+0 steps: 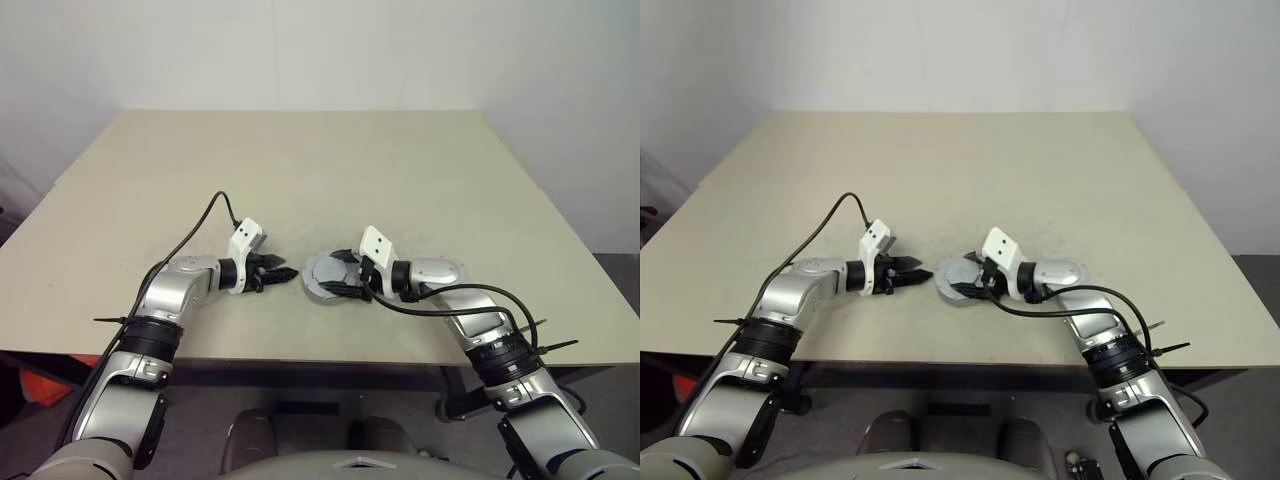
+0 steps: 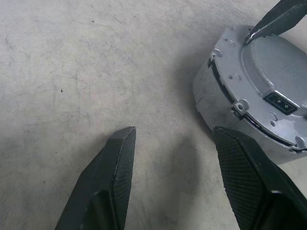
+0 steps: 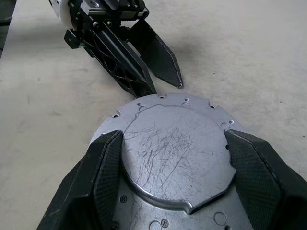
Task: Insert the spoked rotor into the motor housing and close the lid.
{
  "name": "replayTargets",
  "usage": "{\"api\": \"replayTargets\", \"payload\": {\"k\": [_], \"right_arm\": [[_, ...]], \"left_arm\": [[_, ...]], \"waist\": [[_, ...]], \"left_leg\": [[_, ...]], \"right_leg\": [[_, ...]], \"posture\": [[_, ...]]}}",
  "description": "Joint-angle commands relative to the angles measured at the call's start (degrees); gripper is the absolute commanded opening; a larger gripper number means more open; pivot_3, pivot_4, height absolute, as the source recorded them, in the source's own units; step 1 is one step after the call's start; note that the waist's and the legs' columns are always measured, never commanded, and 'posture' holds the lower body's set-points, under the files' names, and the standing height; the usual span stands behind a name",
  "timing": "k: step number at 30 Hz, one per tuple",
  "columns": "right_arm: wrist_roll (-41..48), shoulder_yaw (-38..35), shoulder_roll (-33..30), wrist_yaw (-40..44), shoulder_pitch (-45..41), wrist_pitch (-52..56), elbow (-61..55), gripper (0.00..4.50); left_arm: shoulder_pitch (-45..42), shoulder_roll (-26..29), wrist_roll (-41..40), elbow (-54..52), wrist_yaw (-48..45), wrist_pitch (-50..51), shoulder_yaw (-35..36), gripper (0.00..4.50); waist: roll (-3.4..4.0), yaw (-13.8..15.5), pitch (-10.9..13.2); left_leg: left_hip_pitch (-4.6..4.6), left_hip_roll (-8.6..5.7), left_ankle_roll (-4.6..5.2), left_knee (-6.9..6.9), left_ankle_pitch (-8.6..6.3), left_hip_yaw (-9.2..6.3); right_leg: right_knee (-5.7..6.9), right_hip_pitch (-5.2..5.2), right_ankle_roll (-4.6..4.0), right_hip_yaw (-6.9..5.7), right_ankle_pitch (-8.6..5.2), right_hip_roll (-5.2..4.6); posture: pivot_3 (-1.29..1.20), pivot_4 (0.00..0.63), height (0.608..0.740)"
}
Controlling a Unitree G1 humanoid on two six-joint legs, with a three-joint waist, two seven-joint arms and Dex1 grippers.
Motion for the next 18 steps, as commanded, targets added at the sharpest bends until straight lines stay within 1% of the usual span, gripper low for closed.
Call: {"api": "replayTargets", "payload": {"k": [1, 8, 18], "right_arm": [[1.61, -0.86, -0.41, 1.48, 0.26, -0.38, -1.91, 2.94], [2.02, -1.25, -0.27, 1.41, -0.3, -0.23, -2.13, 2.94], [-0.57, 0.01, 0.05, -0.3, -0.76, -1.02, 0.58, 2.94]], "left_arm": [[-0.86, 0.76, -0.16, -1.37, 0.07, -0.25, 0.37, 2.73], [-0.68, 0.77, -0.2, -1.68, 0.11, -0.21, 0.34, 2.73], [-0.45, 0.76, -0.32, -2.17, 0.07, 0.11, 0.24, 2.73]], "waist": [[0.0, 0.0, 0.0], [0.0, 0.01, 0.0], [0.0, 0.0, 0.0]], "left_leg": [[0.0, 0.0, 0.0, 0.0, 0.0, 0.0], [0.0, 0.0, 0.01, 0.0, 0.0, 0.0], [0.0, 0.0, 0.01, 0.0, 0.0, 0.0]], "right_leg": [[0.0, 0.0, 0.0, 0.0, 0.0, 0.0], [0.0, 0.0, 0.0, 0.0, 0.0, 0.0], [0.0, 0.01, 0.0, 0.0, 0.0, 0.0]], "posture": [[0.0, 0.0, 0.74], [0.0, 0.0, 0.74], [0.0, 0.0, 0.74]]}}
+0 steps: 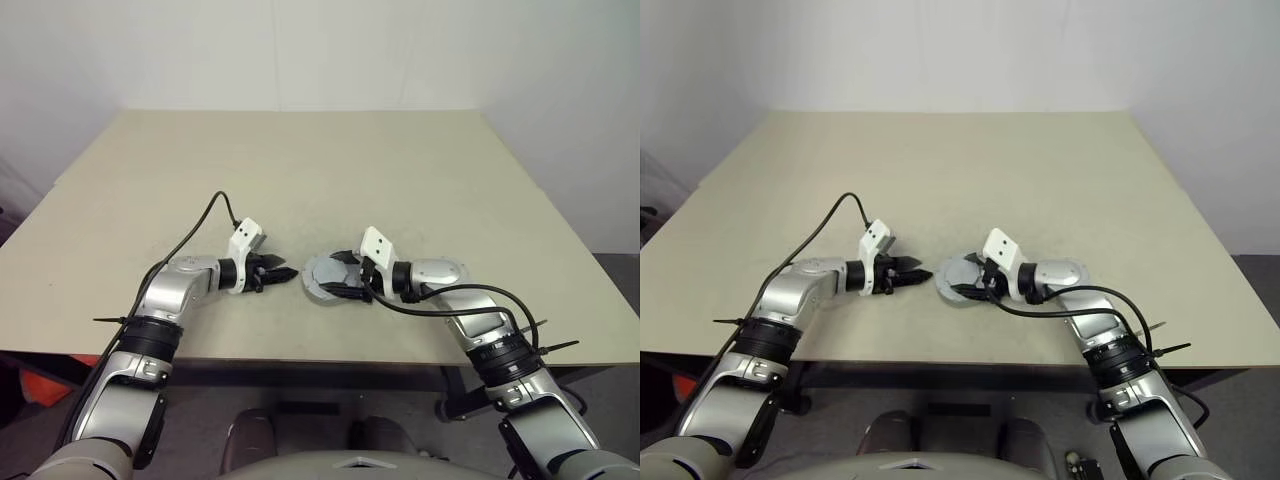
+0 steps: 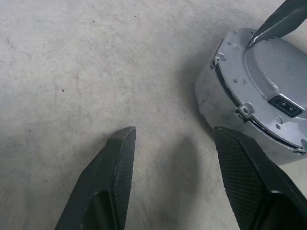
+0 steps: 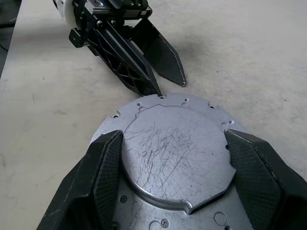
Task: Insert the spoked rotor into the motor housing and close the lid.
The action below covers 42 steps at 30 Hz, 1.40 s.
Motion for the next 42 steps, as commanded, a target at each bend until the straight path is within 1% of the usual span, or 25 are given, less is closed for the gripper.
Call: {"api": "replayTargets", "payload": {"k": [1, 6, 11, 19, 30, 36, 42], "right_arm": [[-0.85, 0.15, 0.08, -0.41, -0.78, -1.23, 0.46, 2.94], [-1.28, 0.56, -0.24, -0.12, -0.42, -1.57, 0.81, 2.94], [-3.17, 1.55, -0.12, -1.41, -1.03, -1.83, 3.61, 2.94], [-3.33, 2.43, -0.11, -0.59, -1.12, -2.53, 6.29, 2.94], [0.31, 0.22, 1.01, 1.15, -2.19, -0.56, 5.08, 2.94], [1.77, -1.37, 2.48, 0.01, -3.31, 0.31, 3.53, 2.94], [0.15, -0.15, 2.23, 0.07, -3.02, -1.07, 3.86, 2.94]], "left_arm": [[-0.41, 0.69, -0.34, -2.22, 0.07, 0.15, 0.25, 2.73], [-0.2, 0.73, -0.4, -2.57, 0.2, 0.45, 0.35, 2.73], [0.11, 0.66, -0.58, -3.12, 0.26, 0.87, 0.28, 2.73], [0.54, 0.58, -0.84, -4.02, 0.45, 1.59, 0.33, 2.73], [1.08, 0.48, -0.94, -4.86, 0.64, 2.11, 0.37, 2.73], [0.96, 0.43, -0.83, -4.59, 0.69, 2.01, 0.31, 2.73], [0.39, 0.49, -0.63, -3.8, 0.62, 1.69, 0.35, 2.73]], "waist": [[0.0, 0.0, 0.0], [0.0, 0.0, 0.0], [-0.02, -0.04, -0.02], [-0.09, -0.07, -0.09], [-0.18, -0.1, -0.17], [-0.18, -0.12, -0.17], [-0.18, -0.12, -0.17]], "left_leg": [[0.0, 0.0, 0.0, 0.0, 0.0, 0.0], [0.01, 0.0, 0.0, 0.0, 0.01, 0.0], [0.03, 0.0, 0.01, 0.0, 0.0, 0.0], [0.45, 0.03, 0.05, -0.01, -0.02, 0.0], [0.42, 0.04, 0.05, -0.03, -0.02, 0.0], [0.3, 0.04, 0.06, -0.05, -0.02, 0.0], [0.21, 0.04, 0.05, -0.06, -0.02, 0.0]], "right_leg": [[0.0, 0.01, 0.0, 0.0, 0.0, 0.0], [0.03, 0.04, 0.0, 0.0, 0.0, 0.0], [0.03, 0.16, 0.0, 0.0, 0.0, 0.0], [0.02, 0.59, 0.11, 0.0, -0.06, 0.0], [0.02, 0.57, 0.04, 0.0, -0.02, 0.0], [0.0, 0.43, 0.02, 0.0, -0.02, 0.0], [-0.05, 0.37, 0.02, -0.01, -0.02, 0.0]], "posture": [[0.0, 0.0, 0.74], [0.0, 0.0, 0.74], [0.0, 0.0, 0.74], [0.0, 0.0, 0.74], [0.0, 0.0, 0.74], [0.0, 0.0, 0.74], [0.0, 0.0, 0.74]]}}
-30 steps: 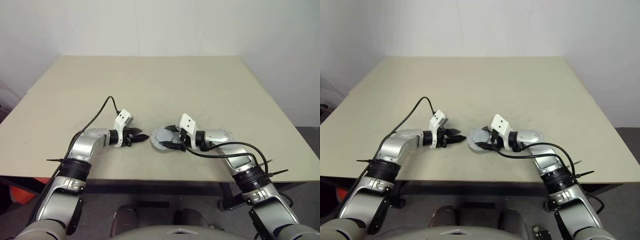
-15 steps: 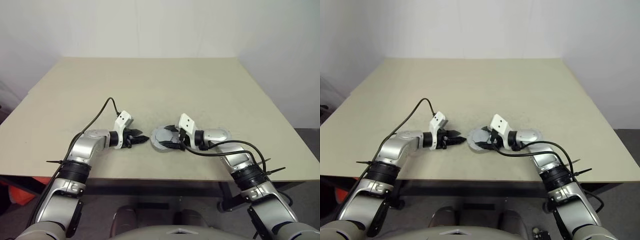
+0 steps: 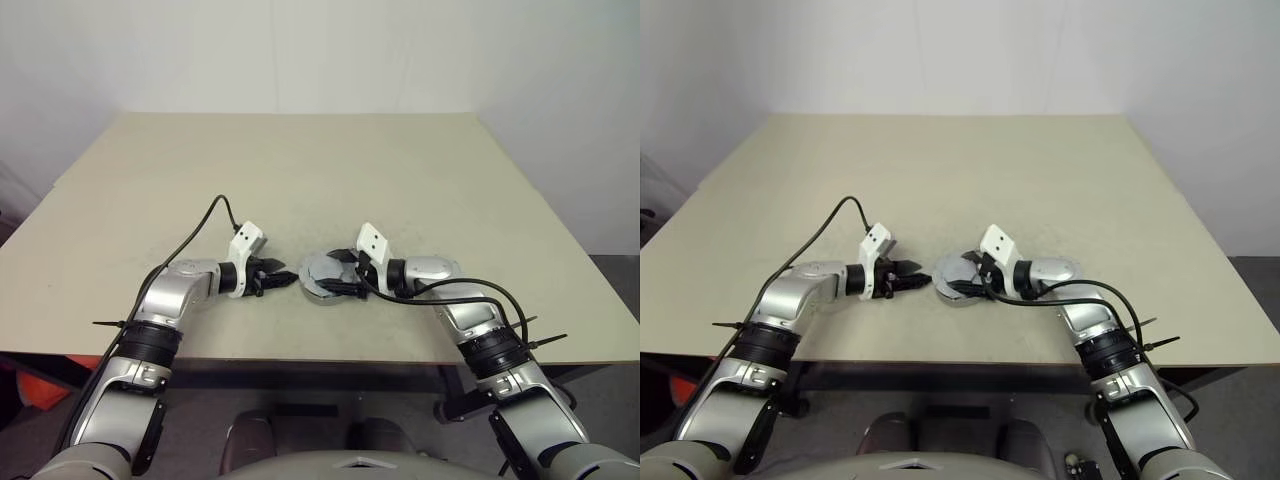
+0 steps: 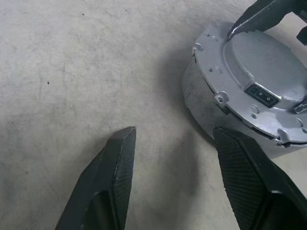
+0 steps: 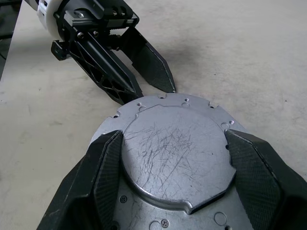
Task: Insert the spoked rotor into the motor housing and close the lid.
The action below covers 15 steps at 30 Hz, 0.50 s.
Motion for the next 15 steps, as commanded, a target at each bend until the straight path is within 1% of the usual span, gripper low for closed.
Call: {"api": "replayTargets", "payload": {"k": [1, 6, 15], "right_arm": [[-0.71, 0.13, -0.03, -0.14, -0.62, -1.19, -0.85, 2.94], [-0.4, -0.38, -1.44, 0.92, 0.31, -1.44, -2.24, 2.94], [-1.55, 0.87, -2.71, 1.47, 1.22, -2.31, -4.31, 2.94]], "left_arm": [[-1.2, 0.51, -0.46, -1.12, -0.01, -0.59, 0.45, 2.73], [-1.3, 0.69, -0.35, -0.92, 0.0, -0.71, 0.53, 2.73], [-1.56, 0.52, -0.23, -0.47, -0.03, -1.19, 0.45, 2.73]], "waist": [[0.0, 0.0, 0.0], [0.0, 0.05, 0.0], [0.0, 0.06, 0.0]], "left_leg": [[0.0, 0.0, 0.0, 0.0, 0.0, 0.0], [-0.01, 0.0, 0.01, 0.0, 0.0, 0.0], [-0.1, -0.01, 0.0, -0.02, 0.0, 0.0]], "right_leg": [[0.0, 0.0, 0.0, 0.0, 0.0, 0.0], [0.0, 0.0, 0.0, 0.0, 0.0, 0.0], [-0.1, -0.08, 0.0, -0.01, 0.0, 0.0]], "posture": [[0.0, 0.0, 0.74], [0.0, 0.0, 0.74], [0.0, 0.0, 0.74]]}}
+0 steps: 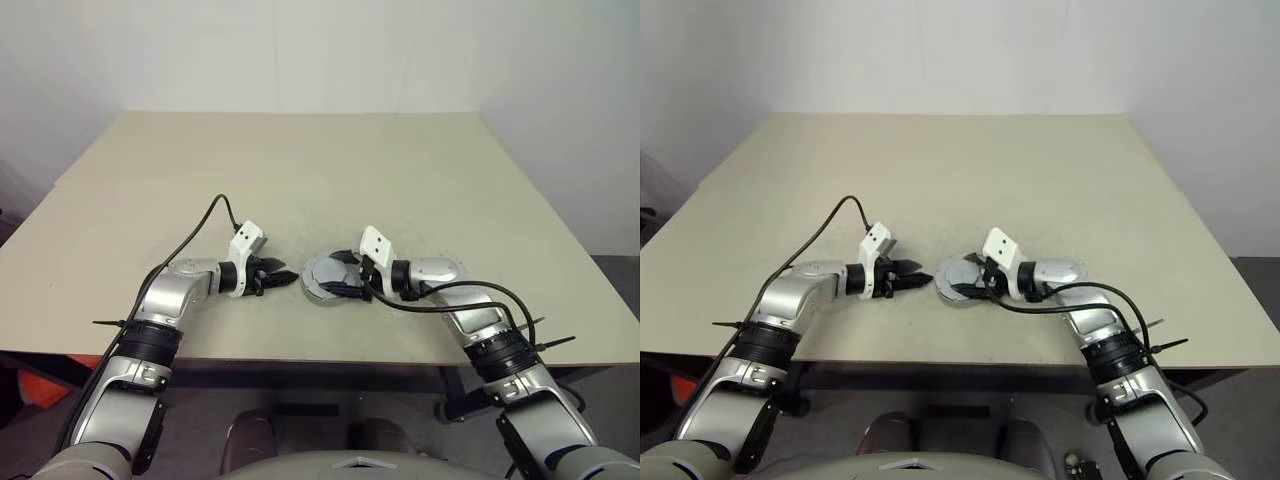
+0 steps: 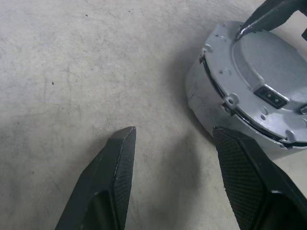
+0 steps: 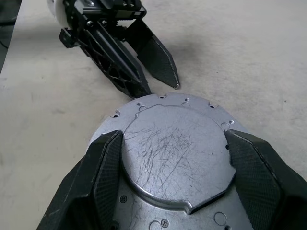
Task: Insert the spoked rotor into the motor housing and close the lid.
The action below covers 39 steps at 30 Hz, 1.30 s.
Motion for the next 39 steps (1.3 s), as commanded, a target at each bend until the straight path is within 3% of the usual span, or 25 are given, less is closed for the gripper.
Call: {"api": "replayTargets", "payload": {"k": [1, 39], "right_arm": [[-0.68, 0.46, -0.62, 0.29, 0.26, -0.87, -2.18, 2.94], [0.43, -0.78, 0.06, 0.45, -1.26, -0.49, -4.12, 2.94]], "left_arm": [[-1.31, 0.53, -0.25, -0.56, -0.01, -1.04, 0.45, 2.73], [-1.24, 0.53, -0.27, -0.35, 0.07, -1.02, 0.35, 2.73]], "waist": [[0.0, 0.0, 0.0], [0.0, -0.01, 0.0]], "left_leg": [[0.0, 0.0, 0.0, 0.0, 0.0, 0.0], [-0.03, 0.0, 0.0, -0.01, 0.0, 0.01]], "right_leg": [[0.0, -0.03, 0.0, 0.0, 0.0, 0.0], [-0.04, -0.16, 0.0, -0.01, 0.0, 0.0]], "posture": [[0.0, 0.0, 0.74], [0.0, 0.0, 0.74]]}}
